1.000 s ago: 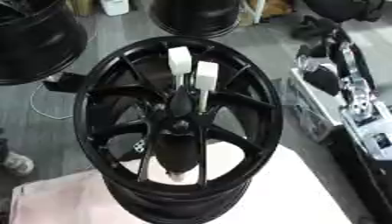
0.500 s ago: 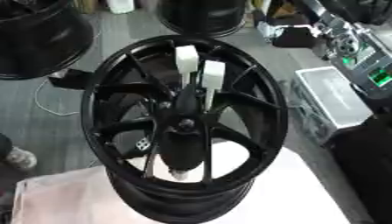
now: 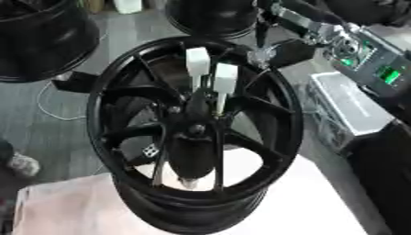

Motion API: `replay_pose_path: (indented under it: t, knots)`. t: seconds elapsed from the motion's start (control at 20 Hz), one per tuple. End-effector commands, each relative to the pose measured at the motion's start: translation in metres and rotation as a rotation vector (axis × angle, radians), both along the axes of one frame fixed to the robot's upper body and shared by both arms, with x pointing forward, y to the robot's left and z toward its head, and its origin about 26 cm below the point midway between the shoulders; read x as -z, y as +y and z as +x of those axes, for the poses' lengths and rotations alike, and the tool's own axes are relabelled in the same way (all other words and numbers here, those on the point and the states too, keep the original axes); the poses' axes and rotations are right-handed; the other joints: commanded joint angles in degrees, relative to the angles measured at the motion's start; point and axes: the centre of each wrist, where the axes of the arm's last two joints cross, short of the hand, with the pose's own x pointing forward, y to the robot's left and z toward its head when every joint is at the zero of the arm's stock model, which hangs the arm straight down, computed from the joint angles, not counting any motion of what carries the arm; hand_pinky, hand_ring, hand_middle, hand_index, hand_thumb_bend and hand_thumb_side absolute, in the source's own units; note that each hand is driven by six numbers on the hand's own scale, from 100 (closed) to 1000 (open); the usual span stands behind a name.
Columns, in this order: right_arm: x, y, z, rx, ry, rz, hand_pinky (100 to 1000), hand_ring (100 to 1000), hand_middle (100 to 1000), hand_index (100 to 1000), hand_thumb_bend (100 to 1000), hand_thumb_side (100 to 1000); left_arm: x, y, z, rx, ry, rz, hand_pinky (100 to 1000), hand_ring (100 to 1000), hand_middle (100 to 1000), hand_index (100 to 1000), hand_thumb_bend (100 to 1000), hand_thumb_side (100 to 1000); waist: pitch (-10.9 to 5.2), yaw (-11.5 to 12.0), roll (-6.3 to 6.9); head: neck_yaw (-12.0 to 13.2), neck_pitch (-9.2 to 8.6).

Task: Pull the pin out of the wheel hub.

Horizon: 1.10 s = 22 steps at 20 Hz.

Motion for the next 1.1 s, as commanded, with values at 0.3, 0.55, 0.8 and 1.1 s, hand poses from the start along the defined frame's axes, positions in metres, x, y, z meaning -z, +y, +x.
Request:
replay_pose_path:
  t: [0.3, 0.55, 0.8, 1.1]
  knots:
    - [-0.014, -0.002, 0.010, -0.002, 0.048, -0.111, 432, 385, 771, 946, 375, 526, -0.008, 0.003, 0.000, 0.004, -0.022, 0.026, 608, 618, 669, 779, 507, 863, -0.90, -0.03, 0.09, 0.09, 0.05]
    - [-0.020, -0.003, 0.015, -0.002, 0.088, -0.157, 415, 377, 770, 947, 384, 536, -0.007, 0.003, 0.000, 0.007, -0.022, 0.027, 608, 619, 669, 779, 507, 863, -0.90, -0.01, 0.13, 0.17, 0.32]
    - [-0.026, -0.006, 0.019, 0.004, 0.127, -0.196, 409, 375, 771, 946, 390, 544, -0.007, 0.003, 0.000, 0.005, -0.021, 0.027, 609, 619, 669, 779, 506, 863, -0.89, 0.12, 0.21, 0.25, 0.38]
    - [-0.043, -0.009, 0.020, -0.030, 0.210, -0.268, 398, 369, 767, 940, 395, 548, -0.006, 0.004, 0.000, 0.004, -0.018, 0.027, 609, 620, 669, 779, 505, 864, -0.95, -0.05, 0.18, 0.39, 0.40]
